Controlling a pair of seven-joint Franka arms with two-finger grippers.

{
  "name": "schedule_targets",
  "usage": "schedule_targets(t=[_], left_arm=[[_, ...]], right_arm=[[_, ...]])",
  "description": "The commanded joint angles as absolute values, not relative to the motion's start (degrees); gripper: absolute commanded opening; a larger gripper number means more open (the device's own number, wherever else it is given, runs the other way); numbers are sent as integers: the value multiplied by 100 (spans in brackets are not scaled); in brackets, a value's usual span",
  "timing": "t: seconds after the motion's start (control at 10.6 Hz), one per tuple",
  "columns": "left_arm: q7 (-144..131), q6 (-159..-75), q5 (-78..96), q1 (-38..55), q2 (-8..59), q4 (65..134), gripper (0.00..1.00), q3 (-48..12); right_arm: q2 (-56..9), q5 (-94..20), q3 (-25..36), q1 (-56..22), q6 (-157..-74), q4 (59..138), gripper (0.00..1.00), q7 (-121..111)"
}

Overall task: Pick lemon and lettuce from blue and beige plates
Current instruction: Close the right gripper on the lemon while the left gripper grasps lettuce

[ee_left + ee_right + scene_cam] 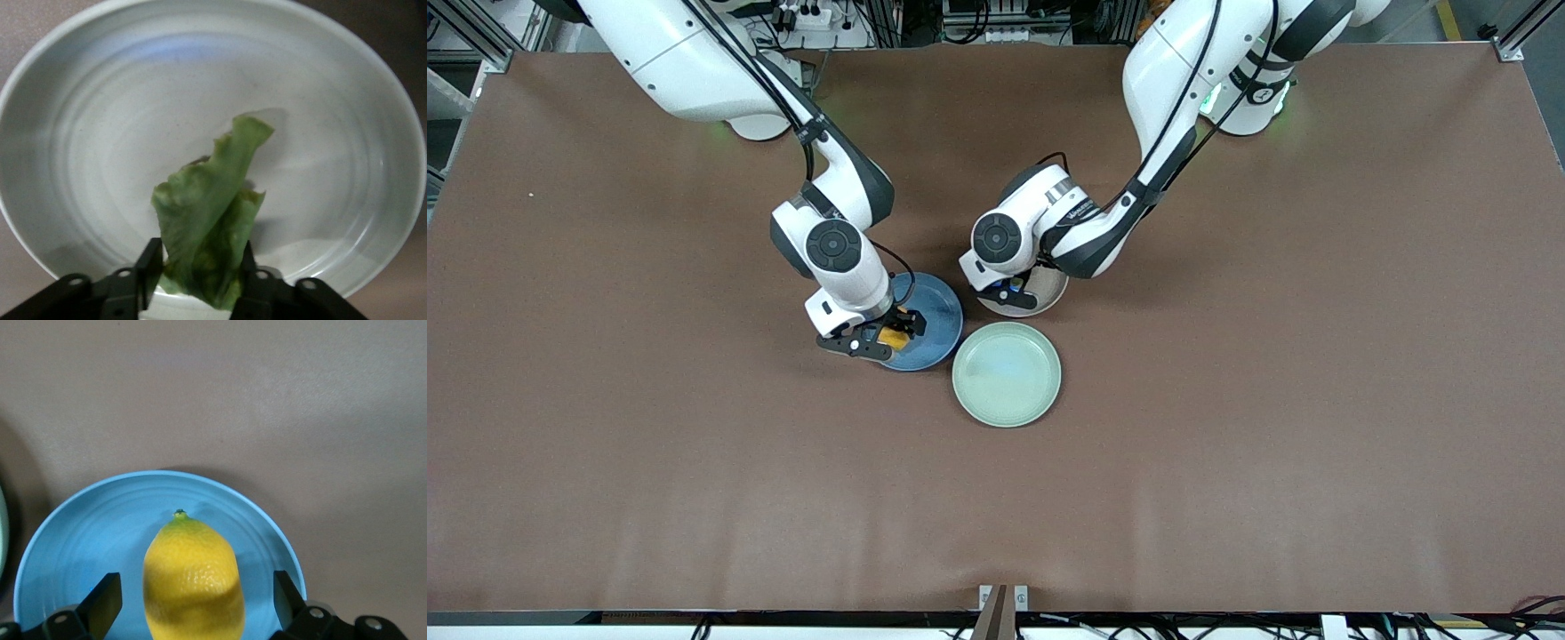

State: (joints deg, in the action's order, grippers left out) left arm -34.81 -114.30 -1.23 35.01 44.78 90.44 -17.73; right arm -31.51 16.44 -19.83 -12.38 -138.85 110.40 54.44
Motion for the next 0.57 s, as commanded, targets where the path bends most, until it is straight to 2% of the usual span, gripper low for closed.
schedule_targets(t=[0.0,0.47], left_arm=[[-3665,-11443,-272,3577,4456,8956,0,-1723],[-3902,-11303,-264,3498,4062,8938,0,-1723]], right_arm=[[-3339,2046,-2039,-1274,-14080,11030,100,5879],[-3577,2477,-2039,-1292,-14247,11021,100,6248]])
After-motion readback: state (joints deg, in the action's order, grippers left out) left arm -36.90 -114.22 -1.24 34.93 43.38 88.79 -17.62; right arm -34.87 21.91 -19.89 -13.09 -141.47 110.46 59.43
